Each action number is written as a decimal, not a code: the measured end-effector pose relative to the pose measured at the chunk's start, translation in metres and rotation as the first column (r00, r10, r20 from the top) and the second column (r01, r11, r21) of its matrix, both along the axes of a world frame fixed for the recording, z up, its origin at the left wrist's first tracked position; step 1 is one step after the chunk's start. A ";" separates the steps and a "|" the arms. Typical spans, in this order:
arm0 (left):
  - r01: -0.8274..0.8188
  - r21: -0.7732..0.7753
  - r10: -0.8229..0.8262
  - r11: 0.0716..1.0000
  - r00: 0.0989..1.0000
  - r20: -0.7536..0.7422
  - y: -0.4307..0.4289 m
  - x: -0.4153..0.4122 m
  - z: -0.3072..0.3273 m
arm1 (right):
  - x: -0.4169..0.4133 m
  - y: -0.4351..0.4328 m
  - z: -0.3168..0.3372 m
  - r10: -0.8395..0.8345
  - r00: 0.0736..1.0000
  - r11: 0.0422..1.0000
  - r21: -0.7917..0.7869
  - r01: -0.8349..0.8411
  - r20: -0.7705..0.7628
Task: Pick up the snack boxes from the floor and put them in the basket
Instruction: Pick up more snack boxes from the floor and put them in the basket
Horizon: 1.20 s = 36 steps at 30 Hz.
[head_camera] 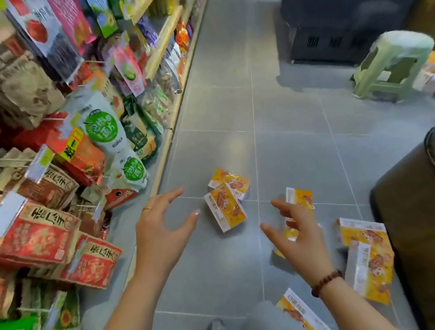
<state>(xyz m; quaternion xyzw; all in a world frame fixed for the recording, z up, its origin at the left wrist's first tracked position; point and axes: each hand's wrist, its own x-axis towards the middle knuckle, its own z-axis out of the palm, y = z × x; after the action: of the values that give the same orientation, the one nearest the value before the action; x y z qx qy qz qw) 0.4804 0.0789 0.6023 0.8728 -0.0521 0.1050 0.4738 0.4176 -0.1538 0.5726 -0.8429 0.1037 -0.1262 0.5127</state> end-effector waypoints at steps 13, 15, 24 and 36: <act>0.121 0.078 -0.103 0.990 0.975 -0.197 -0.057 0.214 -0.105 | 0.209 -0.054 -0.090 -0.035 0.966 0.999 0.026 0.044 -0.256; 0.166 0.132 -0.131 0.977 0.962 -0.240 -0.071 0.251 -0.130 | 0.244 -0.064 -0.116 -0.058 0.955 0.997 0.023 0.067 -0.292; 0.403 0.236 -0.289 0.884 0.869 -0.401 -0.098 0.367 -0.287 | 0.323 -0.070 -0.270 -0.049 0.841 0.995 0.042 0.085 -0.539; 0.749 0.421 -0.593 0.511 0.662 -0.458 -0.092 0.426 -0.593 | 0.360 0.004 -0.560 -0.223 0.626 0.949 -0.019 0.315 -0.747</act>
<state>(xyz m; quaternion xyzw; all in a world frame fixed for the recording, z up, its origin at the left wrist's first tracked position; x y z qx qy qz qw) 0.9068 -0.0136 0.0091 0.8872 -0.3566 -0.2226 0.1903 0.7781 -0.1498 0.0128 -0.7649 0.4345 0.1576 0.4485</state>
